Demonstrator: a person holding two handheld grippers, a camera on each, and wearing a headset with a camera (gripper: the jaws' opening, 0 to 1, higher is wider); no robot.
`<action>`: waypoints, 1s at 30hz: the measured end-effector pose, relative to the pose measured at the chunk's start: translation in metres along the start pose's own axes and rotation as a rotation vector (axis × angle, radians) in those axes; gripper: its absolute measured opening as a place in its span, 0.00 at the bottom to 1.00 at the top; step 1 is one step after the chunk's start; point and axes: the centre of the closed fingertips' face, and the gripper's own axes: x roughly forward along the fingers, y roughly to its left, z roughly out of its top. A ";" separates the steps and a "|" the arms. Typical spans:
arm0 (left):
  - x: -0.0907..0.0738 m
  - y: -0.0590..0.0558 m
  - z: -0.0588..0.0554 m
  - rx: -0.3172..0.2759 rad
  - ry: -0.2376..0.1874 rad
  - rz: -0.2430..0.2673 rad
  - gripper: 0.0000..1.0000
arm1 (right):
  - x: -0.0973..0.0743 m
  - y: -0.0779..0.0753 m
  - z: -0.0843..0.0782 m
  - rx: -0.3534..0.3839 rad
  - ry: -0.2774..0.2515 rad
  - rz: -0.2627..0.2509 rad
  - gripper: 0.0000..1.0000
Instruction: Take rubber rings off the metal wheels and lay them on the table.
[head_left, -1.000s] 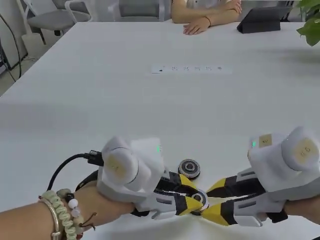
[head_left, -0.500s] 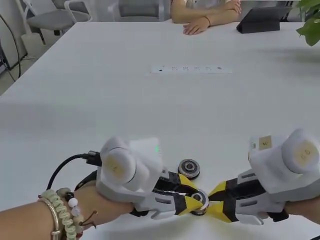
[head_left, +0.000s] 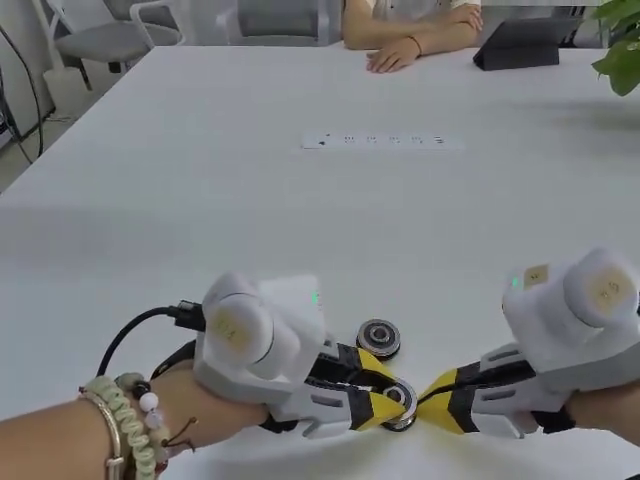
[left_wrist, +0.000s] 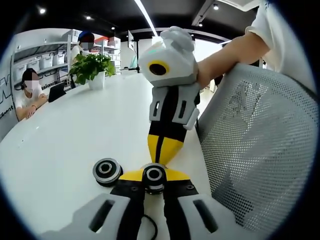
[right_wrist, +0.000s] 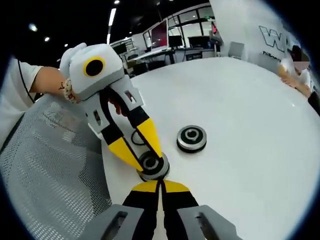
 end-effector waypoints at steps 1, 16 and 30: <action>0.000 0.000 0.000 0.001 0.000 0.000 0.08 | 0.000 0.000 -0.001 0.046 0.003 -0.004 0.00; 0.001 -0.001 0.001 0.004 -0.005 0.001 0.07 | -0.005 -0.011 0.003 0.501 -0.077 0.035 0.00; 0.000 -0.001 0.000 0.017 0.009 0.007 0.07 | -0.011 0.002 0.016 0.515 -0.116 0.063 0.00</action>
